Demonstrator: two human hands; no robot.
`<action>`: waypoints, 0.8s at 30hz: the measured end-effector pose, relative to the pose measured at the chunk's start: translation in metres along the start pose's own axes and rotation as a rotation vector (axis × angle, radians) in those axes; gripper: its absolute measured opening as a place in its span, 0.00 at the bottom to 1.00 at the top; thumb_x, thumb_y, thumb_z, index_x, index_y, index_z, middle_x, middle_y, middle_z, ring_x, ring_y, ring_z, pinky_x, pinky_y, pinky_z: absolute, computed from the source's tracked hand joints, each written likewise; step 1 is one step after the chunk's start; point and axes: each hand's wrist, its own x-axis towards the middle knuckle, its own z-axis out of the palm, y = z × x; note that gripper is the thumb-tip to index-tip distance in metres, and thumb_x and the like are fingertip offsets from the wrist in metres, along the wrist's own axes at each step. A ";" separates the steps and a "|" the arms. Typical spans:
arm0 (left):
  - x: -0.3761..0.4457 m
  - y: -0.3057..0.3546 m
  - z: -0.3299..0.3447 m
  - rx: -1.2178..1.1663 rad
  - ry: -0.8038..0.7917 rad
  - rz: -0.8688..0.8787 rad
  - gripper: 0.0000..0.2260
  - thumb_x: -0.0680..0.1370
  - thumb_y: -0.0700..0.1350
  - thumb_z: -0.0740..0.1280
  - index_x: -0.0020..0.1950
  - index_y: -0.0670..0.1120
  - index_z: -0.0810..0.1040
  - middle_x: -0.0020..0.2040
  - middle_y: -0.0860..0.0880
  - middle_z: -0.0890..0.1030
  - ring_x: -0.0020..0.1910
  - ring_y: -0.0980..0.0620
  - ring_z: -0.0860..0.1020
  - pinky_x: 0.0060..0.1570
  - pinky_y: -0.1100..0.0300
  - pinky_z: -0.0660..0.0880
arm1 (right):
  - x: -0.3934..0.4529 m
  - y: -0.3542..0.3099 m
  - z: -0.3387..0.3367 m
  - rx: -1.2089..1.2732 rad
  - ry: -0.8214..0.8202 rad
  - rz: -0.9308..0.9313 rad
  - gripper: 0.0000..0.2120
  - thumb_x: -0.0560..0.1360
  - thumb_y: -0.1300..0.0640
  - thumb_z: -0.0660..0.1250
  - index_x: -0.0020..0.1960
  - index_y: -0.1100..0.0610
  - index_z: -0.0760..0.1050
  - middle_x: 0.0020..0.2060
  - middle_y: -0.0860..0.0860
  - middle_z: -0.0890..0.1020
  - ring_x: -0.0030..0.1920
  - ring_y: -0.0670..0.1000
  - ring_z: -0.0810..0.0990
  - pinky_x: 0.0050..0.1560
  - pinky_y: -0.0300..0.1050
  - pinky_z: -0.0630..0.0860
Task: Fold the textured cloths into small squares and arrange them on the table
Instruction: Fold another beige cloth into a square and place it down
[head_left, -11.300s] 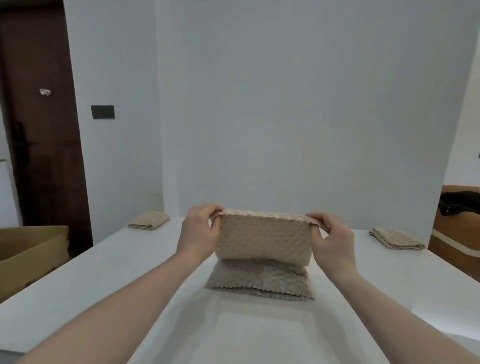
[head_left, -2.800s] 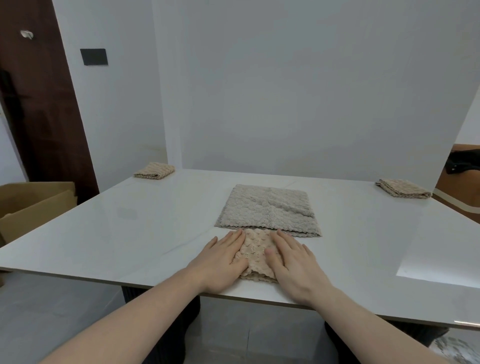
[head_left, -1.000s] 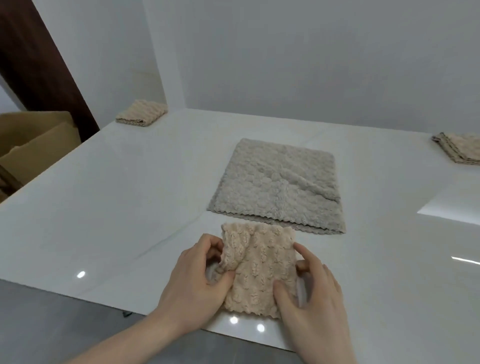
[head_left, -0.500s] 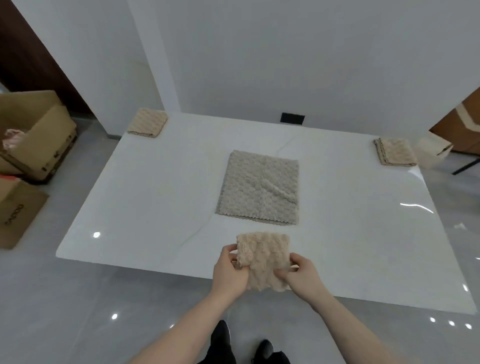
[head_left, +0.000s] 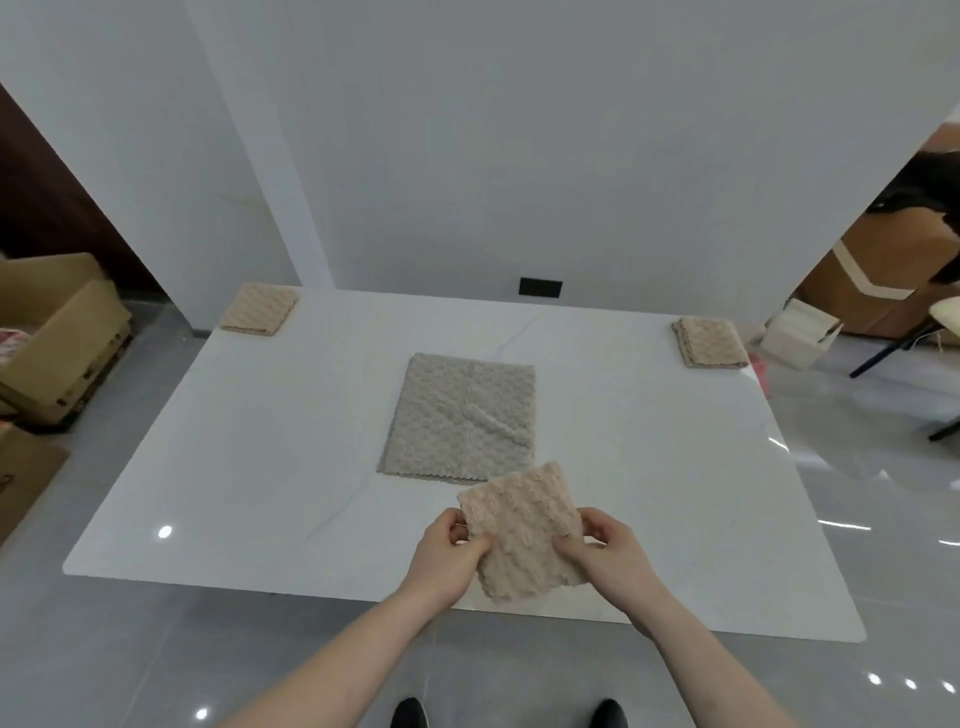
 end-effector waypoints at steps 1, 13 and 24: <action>0.001 0.001 0.012 -0.005 0.007 -0.007 0.17 0.66 0.51 0.71 0.54 0.48 0.79 0.51 0.48 0.86 0.52 0.48 0.84 0.58 0.46 0.80 | 0.004 0.001 -0.012 -0.005 -0.005 -0.021 0.09 0.75 0.60 0.73 0.52 0.50 0.84 0.49 0.46 0.86 0.43 0.48 0.87 0.42 0.40 0.81; -0.012 0.035 0.176 -0.080 0.066 -0.042 0.06 0.78 0.44 0.71 0.50 0.47 0.75 0.47 0.47 0.83 0.43 0.50 0.81 0.47 0.54 0.78 | 0.034 0.029 -0.174 -0.072 -0.080 -0.079 0.11 0.76 0.52 0.73 0.58 0.43 0.82 0.49 0.48 0.85 0.43 0.46 0.86 0.43 0.39 0.79; 0.023 0.049 0.209 0.037 0.139 -0.021 0.10 0.79 0.48 0.68 0.47 0.42 0.75 0.41 0.43 0.84 0.38 0.49 0.80 0.51 0.42 0.80 | 0.055 0.033 -0.218 -0.117 -0.097 -0.064 0.13 0.75 0.54 0.73 0.58 0.44 0.82 0.50 0.48 0.85 0.45 0.48 0.87 0.39 0.37 0.80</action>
